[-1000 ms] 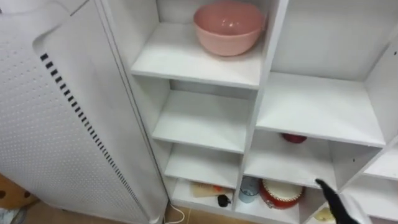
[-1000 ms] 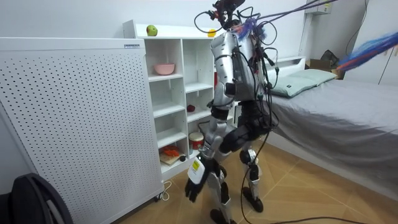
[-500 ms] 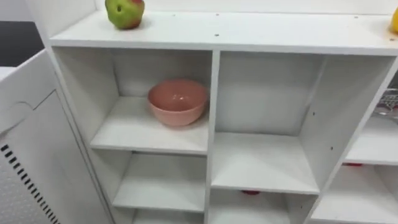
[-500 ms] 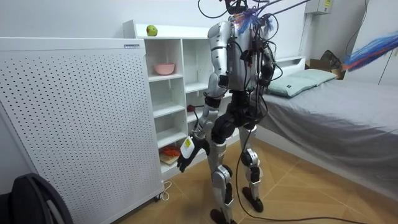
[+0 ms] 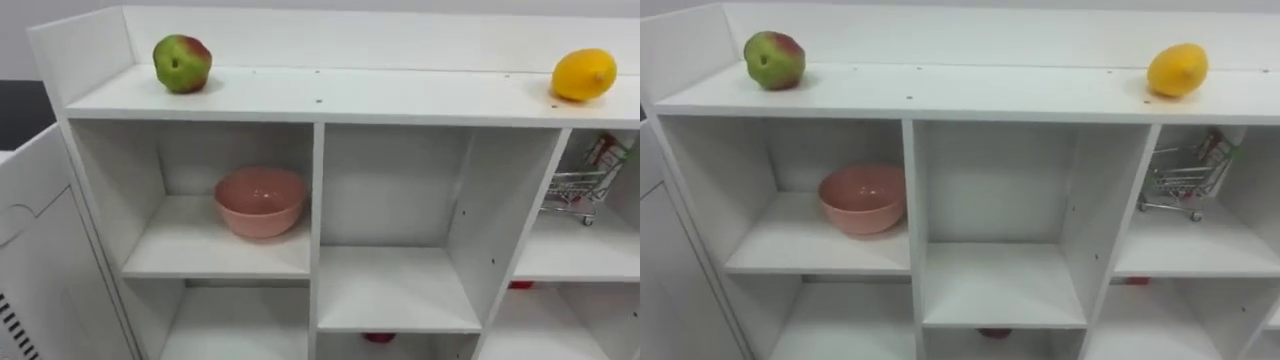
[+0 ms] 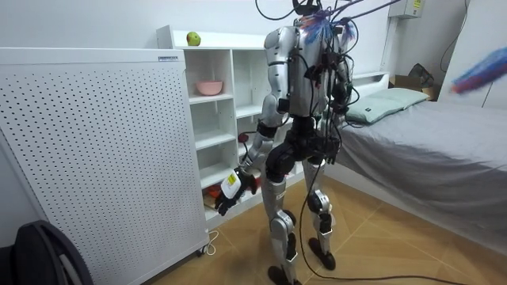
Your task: Arrange fruit in the closet
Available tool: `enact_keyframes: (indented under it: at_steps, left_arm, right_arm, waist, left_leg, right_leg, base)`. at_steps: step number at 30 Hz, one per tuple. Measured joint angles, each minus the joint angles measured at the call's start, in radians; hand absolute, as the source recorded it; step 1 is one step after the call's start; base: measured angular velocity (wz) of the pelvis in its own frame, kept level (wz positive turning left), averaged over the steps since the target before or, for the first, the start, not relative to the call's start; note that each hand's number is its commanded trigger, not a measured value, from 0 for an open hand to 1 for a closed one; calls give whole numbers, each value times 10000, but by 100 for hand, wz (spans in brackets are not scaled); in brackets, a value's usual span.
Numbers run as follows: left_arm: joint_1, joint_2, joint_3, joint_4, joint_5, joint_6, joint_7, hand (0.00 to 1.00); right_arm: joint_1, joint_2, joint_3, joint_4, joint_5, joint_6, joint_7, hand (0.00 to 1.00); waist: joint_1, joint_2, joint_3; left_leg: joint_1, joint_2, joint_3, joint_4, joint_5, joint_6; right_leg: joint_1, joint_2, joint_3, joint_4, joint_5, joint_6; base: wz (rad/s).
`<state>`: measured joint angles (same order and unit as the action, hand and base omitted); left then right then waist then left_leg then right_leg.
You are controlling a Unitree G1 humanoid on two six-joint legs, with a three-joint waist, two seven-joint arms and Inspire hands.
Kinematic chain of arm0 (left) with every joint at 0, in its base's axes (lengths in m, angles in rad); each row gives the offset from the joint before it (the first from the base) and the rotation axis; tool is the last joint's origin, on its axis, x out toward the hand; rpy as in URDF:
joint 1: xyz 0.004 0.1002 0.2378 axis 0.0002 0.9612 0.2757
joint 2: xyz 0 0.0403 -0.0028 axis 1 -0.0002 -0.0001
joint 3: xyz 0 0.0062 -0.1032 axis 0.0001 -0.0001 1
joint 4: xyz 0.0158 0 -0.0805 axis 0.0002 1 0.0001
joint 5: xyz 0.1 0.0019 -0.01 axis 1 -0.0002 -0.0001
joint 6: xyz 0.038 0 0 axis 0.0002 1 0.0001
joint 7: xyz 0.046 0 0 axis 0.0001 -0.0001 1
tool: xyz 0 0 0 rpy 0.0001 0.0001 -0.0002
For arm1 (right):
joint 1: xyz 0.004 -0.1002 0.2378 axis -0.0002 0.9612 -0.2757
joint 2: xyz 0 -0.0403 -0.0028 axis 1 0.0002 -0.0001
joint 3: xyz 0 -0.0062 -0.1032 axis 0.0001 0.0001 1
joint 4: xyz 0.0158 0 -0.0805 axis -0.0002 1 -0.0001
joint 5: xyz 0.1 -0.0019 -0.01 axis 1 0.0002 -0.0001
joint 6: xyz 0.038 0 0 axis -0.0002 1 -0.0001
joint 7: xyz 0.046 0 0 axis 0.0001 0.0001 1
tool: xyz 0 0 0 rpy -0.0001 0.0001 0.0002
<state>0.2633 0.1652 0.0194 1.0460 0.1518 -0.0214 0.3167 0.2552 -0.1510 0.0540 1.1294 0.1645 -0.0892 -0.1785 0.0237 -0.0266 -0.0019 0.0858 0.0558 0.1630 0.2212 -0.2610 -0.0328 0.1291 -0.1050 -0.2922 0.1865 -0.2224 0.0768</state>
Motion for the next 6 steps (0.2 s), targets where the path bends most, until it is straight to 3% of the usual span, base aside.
enact_keyframes:
  at_steps: [6]
  left_arm:
    - [139,-320,438,42,1360,662,-459,0]
  right_arm:
    - [-83,32,-397,326,734,568,633,0]
  waist:
    - [-67,-37,22]
  left_leg:
    - [307,12,80,-55,-1,-1]
  right_leg:
    - [181,23,168,13,1,-1]
  base:
    - [-3]
